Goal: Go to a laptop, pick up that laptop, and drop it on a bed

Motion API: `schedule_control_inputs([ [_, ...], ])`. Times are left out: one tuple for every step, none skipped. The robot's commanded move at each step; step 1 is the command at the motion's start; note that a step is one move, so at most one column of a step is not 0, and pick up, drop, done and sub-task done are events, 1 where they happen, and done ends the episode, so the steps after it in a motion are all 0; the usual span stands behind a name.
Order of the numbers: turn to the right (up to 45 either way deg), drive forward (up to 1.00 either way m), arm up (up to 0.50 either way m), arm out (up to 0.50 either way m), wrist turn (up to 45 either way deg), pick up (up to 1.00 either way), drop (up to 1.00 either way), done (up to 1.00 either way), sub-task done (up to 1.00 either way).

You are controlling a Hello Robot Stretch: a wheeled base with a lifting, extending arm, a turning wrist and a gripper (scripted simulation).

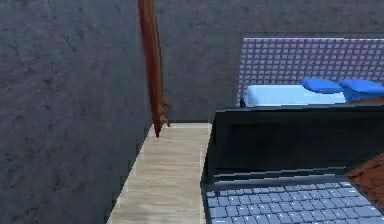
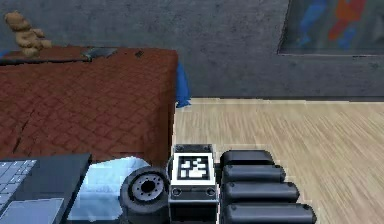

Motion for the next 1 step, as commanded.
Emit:
schedule_control_inputs([
  [0.0, 1.00, 0.00, 0.00, 0.0, 0.00, 0.00, 0.00, 0.00],
])
